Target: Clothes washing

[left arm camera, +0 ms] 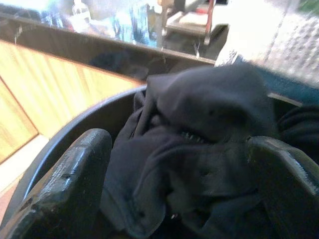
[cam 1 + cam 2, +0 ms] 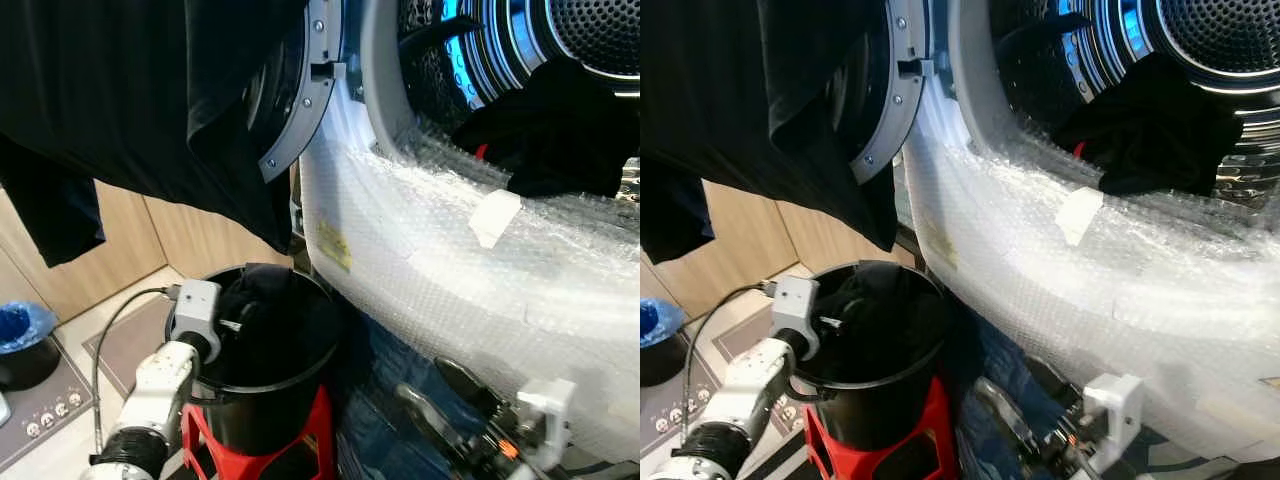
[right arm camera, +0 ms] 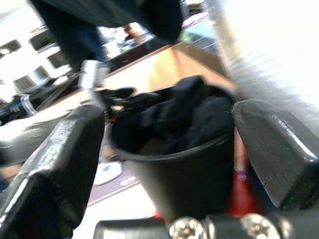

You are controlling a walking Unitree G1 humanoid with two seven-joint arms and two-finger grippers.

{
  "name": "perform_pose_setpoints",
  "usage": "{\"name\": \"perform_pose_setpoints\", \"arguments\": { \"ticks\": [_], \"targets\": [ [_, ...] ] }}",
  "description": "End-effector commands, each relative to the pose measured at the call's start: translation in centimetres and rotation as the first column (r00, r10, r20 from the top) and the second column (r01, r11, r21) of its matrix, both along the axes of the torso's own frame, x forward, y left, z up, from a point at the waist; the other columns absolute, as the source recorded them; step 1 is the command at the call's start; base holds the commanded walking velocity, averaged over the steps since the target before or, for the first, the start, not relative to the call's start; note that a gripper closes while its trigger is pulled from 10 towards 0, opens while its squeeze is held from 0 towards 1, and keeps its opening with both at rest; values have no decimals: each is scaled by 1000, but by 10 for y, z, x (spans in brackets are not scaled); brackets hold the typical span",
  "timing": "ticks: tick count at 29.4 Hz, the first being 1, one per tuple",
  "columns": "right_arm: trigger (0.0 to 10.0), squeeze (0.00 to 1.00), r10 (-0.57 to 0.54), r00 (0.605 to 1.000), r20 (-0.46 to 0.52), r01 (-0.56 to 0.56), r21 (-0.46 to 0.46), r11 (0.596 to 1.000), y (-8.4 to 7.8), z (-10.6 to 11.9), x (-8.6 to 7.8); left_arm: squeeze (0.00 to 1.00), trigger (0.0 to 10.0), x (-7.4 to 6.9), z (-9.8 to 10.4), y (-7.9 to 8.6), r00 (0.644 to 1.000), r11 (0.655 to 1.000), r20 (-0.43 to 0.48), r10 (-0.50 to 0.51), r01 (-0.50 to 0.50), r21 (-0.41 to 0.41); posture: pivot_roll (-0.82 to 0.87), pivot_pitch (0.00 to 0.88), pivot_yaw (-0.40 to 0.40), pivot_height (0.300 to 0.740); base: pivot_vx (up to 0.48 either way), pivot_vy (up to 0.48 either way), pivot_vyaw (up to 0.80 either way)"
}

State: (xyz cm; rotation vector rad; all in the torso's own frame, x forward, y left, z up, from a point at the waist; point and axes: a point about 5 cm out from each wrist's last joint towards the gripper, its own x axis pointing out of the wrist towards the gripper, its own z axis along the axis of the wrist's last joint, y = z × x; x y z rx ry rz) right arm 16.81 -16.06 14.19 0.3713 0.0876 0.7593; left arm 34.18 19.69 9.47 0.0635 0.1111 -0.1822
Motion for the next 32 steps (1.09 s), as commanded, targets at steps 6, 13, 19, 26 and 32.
{"name": "perform_pose_setpoints", "arguments": {
  "ticks": [6, 13, 19, 26, 32],
  "targets": [
    [10000, 0, 51, 999, 12, -52, 37, 998, 2, 24, -10, 0, 10000, 0, -5, 7, 998, 1000, -66, -16, 16, -2, -148, 184, -28, 740, 0, 0, 0],
    [10000, 0, 135, 991, -14, -134, 60, 989, 6, 36, -20, 0, 10000, -2, -8, 12, 995, 999, -98, -32, 33, 10, -150, 210, -30, 740, 0, 0, 0],
    [10000, 0, 170, 983, -65, -168, 43, 985, 7, 35, -27, 0, 10000, -3, -7, 17, 993, 999, -107, -44, 47, 27, -150, 220, -33, 740, 0, 0, 0],
    [10000, 0, 183, 979, -93, -179, 57, 982, 8, 37, -31, 0, 10000, -2, 1, 21, 993, 994, -83, -87, 92, 53, -157, 219, -34, 740, 0, 0, 0],
    [10000, 0, 242, 963, -119, -236, 57, 970, 10, 36, -39, 0, 10000, -8, 6, 17, 981, 981, -42, -189, 191, 44, -156, 218, -32, 740, 0, 0, 0]
  ]
}}
